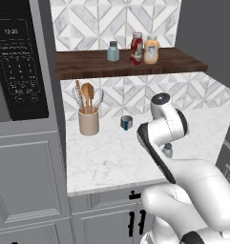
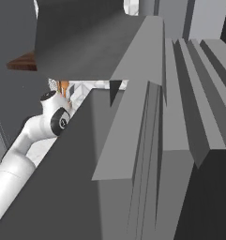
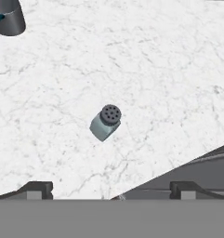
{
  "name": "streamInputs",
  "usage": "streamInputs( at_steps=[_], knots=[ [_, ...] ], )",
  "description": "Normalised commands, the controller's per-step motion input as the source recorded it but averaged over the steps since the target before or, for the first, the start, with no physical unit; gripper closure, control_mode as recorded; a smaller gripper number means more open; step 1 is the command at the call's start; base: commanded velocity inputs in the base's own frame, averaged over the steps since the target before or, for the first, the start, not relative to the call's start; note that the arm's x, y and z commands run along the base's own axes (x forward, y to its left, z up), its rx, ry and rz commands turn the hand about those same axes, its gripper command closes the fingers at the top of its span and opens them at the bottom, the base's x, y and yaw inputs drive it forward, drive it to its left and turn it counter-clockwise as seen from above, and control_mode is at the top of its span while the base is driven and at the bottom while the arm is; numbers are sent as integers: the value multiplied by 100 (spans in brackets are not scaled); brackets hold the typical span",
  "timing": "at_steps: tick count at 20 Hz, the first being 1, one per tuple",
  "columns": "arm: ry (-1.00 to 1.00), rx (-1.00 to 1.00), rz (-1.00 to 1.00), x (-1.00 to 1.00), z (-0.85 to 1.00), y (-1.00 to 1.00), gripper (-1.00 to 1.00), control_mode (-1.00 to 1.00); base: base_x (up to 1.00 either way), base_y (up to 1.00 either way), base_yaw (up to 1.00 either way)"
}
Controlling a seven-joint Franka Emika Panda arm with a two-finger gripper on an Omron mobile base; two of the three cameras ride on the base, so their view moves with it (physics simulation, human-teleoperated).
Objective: Put the shaker and condiment bottle from the counter next to their counterparts in the cabinet.
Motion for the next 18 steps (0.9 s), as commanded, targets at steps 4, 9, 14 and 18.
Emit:
streamInputs(
  at_steps=[4, 9, 14, 18],
  knots=[
    [0, 0, 1, 51, -13, -12, -100, -100, 0, 0, 0],
    [0, 0, 1, 42, -11, -11, -100, -100, 0, 0, 0],
    [0, 0, 0, 22, -19, -9, -100, -100, 0, 0, 0],
    [2, 0, 0, -8, -26, -13, -100, -100, 0, 0, 0]
  ],
)
